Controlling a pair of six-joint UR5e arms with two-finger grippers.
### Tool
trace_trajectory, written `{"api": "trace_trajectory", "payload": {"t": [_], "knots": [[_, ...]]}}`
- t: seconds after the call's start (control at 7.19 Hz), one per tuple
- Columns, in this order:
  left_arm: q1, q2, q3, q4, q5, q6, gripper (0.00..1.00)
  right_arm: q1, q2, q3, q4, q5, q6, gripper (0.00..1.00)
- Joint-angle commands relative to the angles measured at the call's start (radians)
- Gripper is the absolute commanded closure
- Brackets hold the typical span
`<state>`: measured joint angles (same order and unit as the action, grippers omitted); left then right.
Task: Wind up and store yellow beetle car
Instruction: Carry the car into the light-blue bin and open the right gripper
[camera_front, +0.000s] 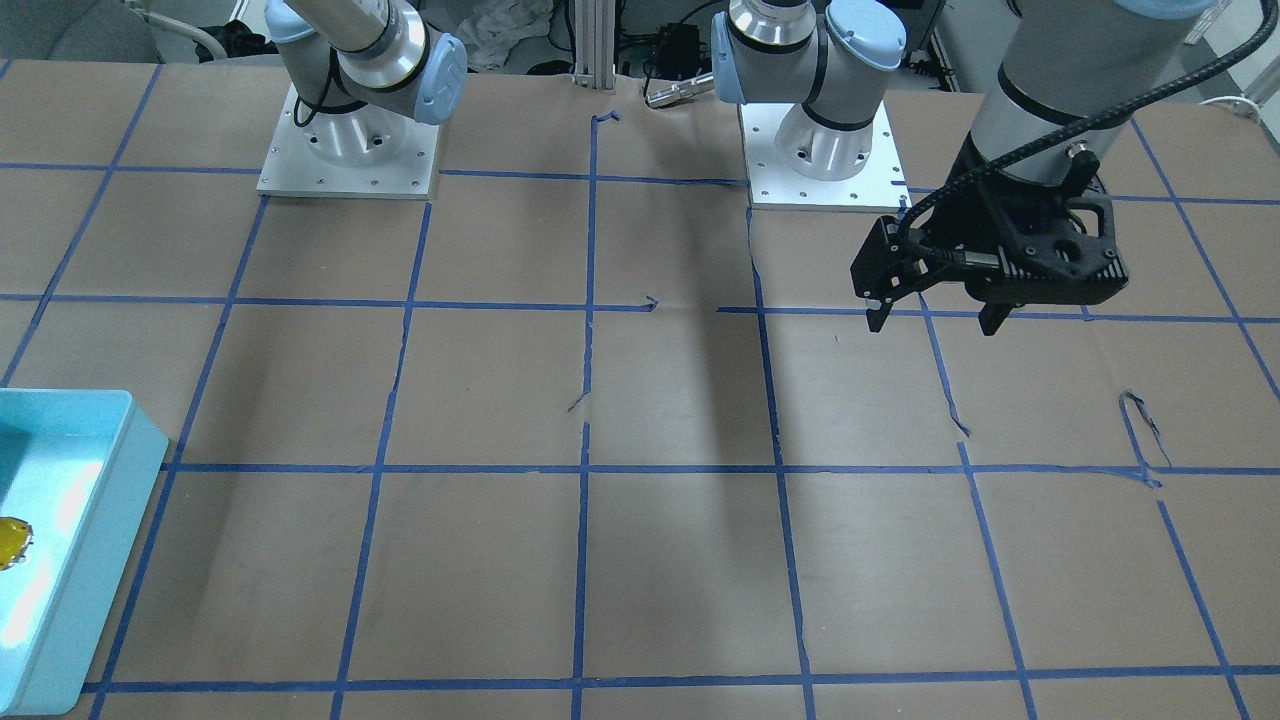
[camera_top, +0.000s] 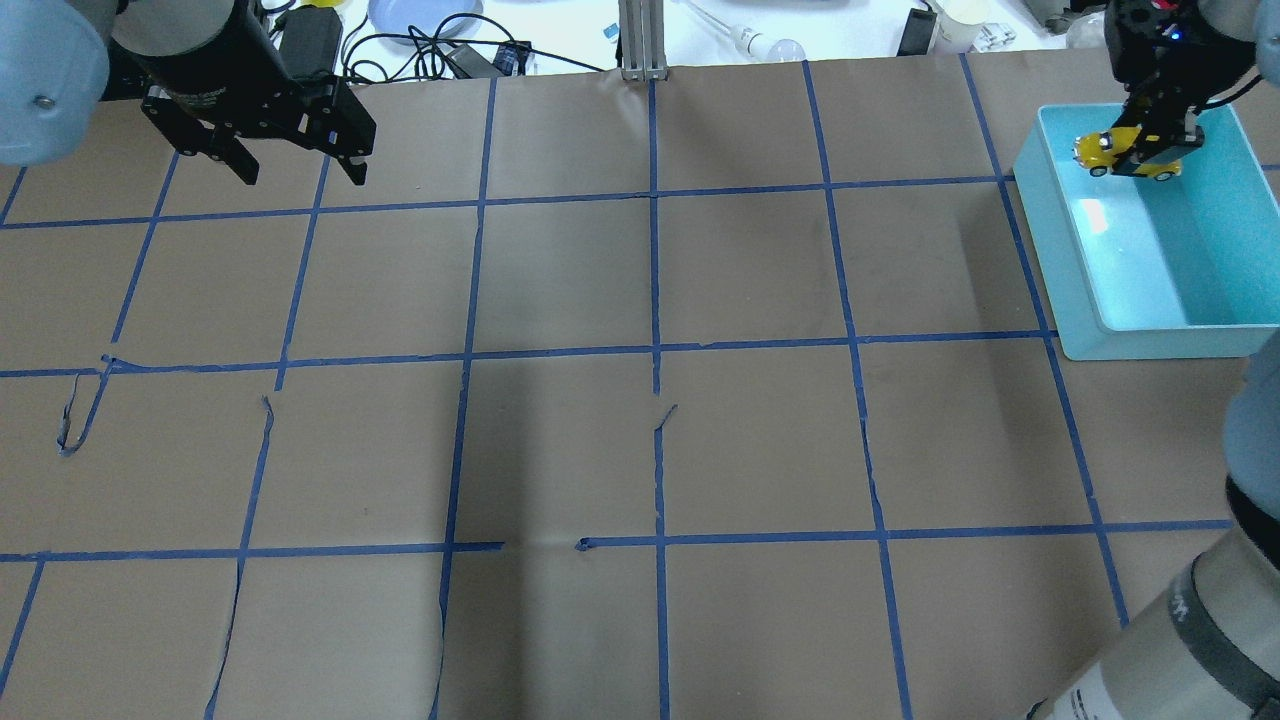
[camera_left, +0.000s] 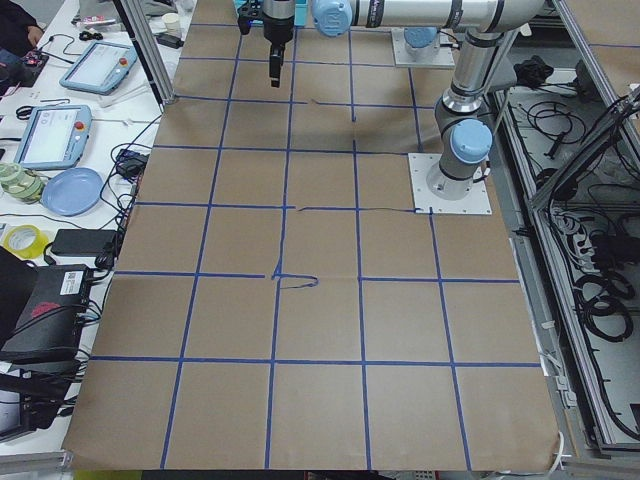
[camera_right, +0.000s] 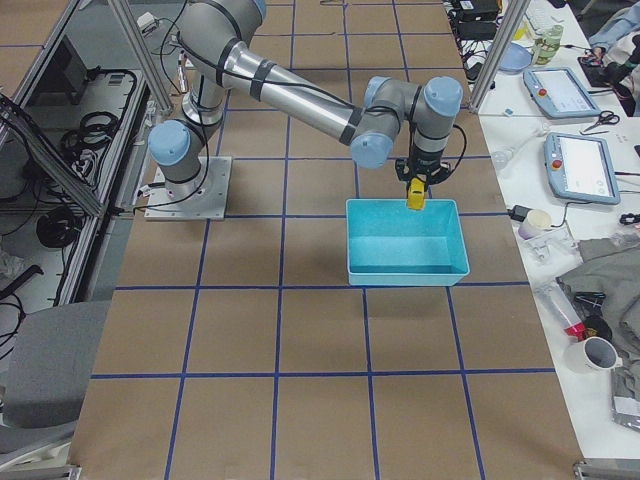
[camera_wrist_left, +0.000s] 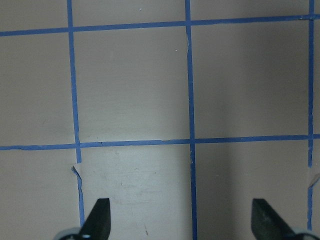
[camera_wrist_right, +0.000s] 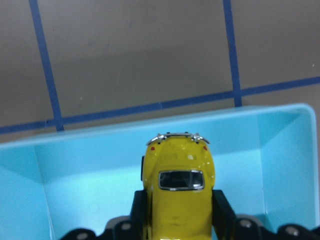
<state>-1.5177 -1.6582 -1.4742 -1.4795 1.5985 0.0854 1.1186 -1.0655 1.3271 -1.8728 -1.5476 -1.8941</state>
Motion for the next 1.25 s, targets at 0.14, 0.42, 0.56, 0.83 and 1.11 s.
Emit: {"api": "trace_trajectory", "payload": {"t": [0.14, 0.42, 0.56, 0.83, 1.11], "knots": [[0.001, 0.000, 0.000, 0.004, 0.000, -0.001, 0.00, -0.052, 0.082, 0.036, -0.078, -0.035, -0.185, 0.94], [0.001, 0.000, -0.002, 0.004, 0.000, 0.001, 0.00, -0.075, 0.085, 0.127, -0.187, -0.037, -0.209, 0.94], [0.001, 0.000, -0.002, 0.004, 0.000, 0.001, 0.00, -0.077, 0.085, 0.159, -0.207, -0.031, -0.247, 0.93], [0.001, -0.002, -0.002, 0.005, 0.000, 0.001, 0.00, -0.077, 0.087, 0.171, -0.226, -0.022, -0.246, 0.52], [0.002, -0.002, 0.000, 0.007, 0.001, 0.001, 0.00, -0.077, 0.094, 0.164, -0.272, -0.008, -0.240, 0.00]]}}
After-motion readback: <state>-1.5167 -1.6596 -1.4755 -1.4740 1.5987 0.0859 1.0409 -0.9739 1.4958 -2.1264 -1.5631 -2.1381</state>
